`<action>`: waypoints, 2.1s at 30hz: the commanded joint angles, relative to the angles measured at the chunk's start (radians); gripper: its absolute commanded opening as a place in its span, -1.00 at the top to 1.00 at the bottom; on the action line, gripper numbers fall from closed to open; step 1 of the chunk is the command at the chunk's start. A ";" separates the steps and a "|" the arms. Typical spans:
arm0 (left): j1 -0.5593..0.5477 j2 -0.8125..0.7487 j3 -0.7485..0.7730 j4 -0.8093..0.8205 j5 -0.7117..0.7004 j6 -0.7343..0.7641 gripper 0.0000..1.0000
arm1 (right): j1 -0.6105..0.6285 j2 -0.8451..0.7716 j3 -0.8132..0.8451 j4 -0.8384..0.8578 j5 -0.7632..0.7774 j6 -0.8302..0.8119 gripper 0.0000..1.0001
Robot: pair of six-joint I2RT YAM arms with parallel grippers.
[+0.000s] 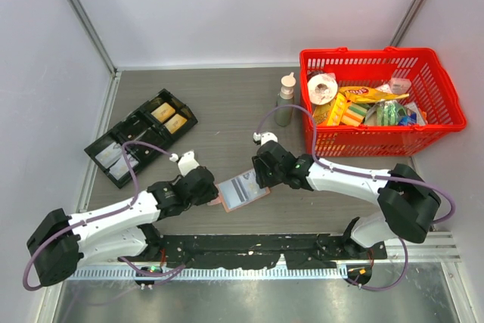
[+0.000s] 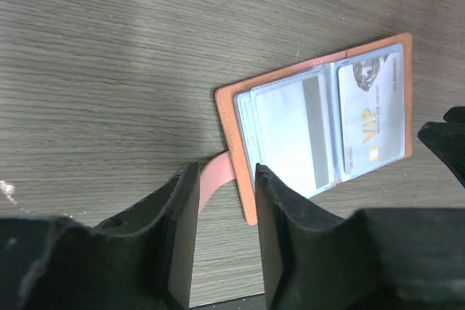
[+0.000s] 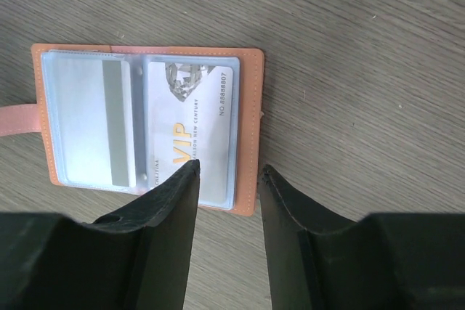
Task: Take the credit cards out of the card holder
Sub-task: Open the card holder at the center of the board, then remove the credit card from the card holder.
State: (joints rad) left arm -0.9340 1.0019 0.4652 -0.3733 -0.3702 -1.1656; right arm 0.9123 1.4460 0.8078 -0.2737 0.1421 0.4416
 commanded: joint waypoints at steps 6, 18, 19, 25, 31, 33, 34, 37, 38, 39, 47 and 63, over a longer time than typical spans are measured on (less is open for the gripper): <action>-0.002 -0.060 0.174 -0.089 -0.064 0.076 0.00 | -0.062 -0.050 -0.016 0.085 -0.099 -0.008 0.29; -0.003 0.217 0.155 0.327 0.123 0.003 0.14 | -0.138 0.014 -0.058 0.229 -0.260 0.009 0.44; -0.003 0.243 0.155 0.349 0.122 -0.008 0.16 | -0.141 0.023 -0.062 0.241 -0.262 0.009 0.45; -0.003 0.336 0.144 0.432 0.110 -0.045 0.25 | -0.142 0.056 -0.099 0.268 -0.269 0.009 0.53; -0.003 0.382 0.101 0.507 0.123 -0.098 0.28 | -0.145 0.074 -0.156 0.298 -0.294 0.026 0.59; -0.003 0.394 0.087 0.519 0.125 -0.115 0.28 | -0.144 0.076 -0.174 0.306 -0.297 0.035 0.60; -0.003 0.400 0.079 0.530 0.126 -0.121 0.27 | -0.144 0.074 -0.177 0.309 -0.297 0.039 0.61; -0.003 0.408 0.056 0.548 0.131 -0.141 0.28 | -0.145 0.067 -0.197 0.309 -0.292 0.040 0.62; -0.003 0.411 0.050 0.551 0.131 -0.147 0.28 | -0.147 0.060 -0.200 0.309 -0.292 0.042 0.66; -0.003 0.409 0.047 0.550 0.131 -0.151 0.29 | -0.145 0.062 -0.203 0.309 -0.291 0.040 0.66; -0.003 0.411 0.012 0.557 0.105 -0.172 0.31 | -0.147 0.063 -0.205 0.311 -0.299 0.042 0.66; -0.003 0.422 -0.026 0.751 0.215 -0.187 0.49 | -0.147 0.070 -0.208 0.320 -0.305 0.055 0.66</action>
State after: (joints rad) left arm -0.9344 1.4532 0.4606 0.2958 -0.1959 -1.3399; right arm 0.7612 1.5028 0.6235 0.0593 -0.1520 0.4808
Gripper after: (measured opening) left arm 0.295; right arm 0.170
